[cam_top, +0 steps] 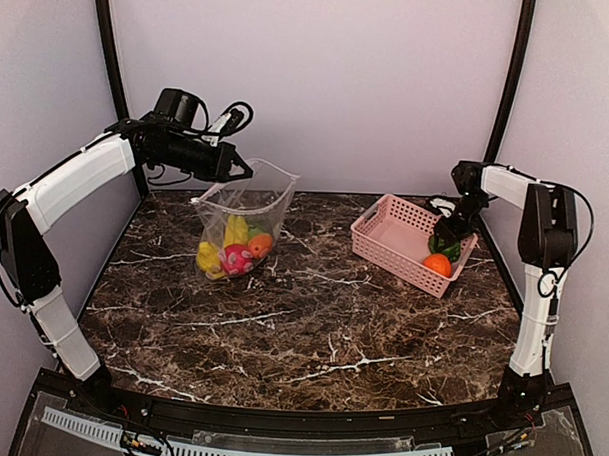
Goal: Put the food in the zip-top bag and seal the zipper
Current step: Pick up the fake fruit from the bin, then place the fake fruit in the zipper food storage bag.
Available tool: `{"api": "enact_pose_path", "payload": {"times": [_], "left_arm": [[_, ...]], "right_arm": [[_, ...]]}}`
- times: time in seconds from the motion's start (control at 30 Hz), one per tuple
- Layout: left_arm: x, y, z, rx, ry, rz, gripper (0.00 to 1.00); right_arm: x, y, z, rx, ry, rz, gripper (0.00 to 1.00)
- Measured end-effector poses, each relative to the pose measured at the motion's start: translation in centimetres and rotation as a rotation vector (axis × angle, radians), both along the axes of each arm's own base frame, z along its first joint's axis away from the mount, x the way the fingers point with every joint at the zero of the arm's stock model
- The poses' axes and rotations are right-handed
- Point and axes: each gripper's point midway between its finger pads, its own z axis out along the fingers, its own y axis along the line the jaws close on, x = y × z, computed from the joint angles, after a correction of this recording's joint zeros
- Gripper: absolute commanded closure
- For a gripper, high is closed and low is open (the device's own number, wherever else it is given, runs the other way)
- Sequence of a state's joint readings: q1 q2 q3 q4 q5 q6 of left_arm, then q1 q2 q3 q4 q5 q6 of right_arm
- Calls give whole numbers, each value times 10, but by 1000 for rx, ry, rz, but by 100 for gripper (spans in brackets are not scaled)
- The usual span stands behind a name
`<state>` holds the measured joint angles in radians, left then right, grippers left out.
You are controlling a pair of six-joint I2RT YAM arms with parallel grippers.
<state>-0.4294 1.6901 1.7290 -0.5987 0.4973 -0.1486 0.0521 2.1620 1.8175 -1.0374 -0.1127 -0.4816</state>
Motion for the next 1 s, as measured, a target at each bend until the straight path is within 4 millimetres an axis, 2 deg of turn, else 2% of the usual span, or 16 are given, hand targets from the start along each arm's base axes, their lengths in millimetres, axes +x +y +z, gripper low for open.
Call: {"api": "enact_pose_path", "payload": {"times": [0.3, 0.4, 0.5, 0.6, 0.73, 0.83, 0.9, 1.0], "left_arm": [[0, 0, -1, -1, 4, 1, 99], [0, -1, 0, -6, 3, 1, 99], [0, -1, 0, -9, 7, 3, 99], [0, -1, 0, -13, 10, 3, 99], [0, -1, 0, -16, 14, 5, 99], [0, -1, 0, -18, 16, 6, 99], [-1, -2, 1, -19, 17, 5, 99], [-1, -2, 1, -22, 21, 7, 99]], "right_arm": [[5, 5, 23, 32, -40, -12, 56], [4, 13, 43, 64, -68, -6, 59], [6, 30, 76, 131, -131, 21, 60], [2, 64, 112, 228, -190, 88, 60], [-14, 138, 172, 410, -282, 261, 60], [-40, 193, 219, 582, -330, 407, 59], [-56, 219, 248, 691, -353, 487, 58], [-75, 244, 282, 829, -371, 574, 58]]}}
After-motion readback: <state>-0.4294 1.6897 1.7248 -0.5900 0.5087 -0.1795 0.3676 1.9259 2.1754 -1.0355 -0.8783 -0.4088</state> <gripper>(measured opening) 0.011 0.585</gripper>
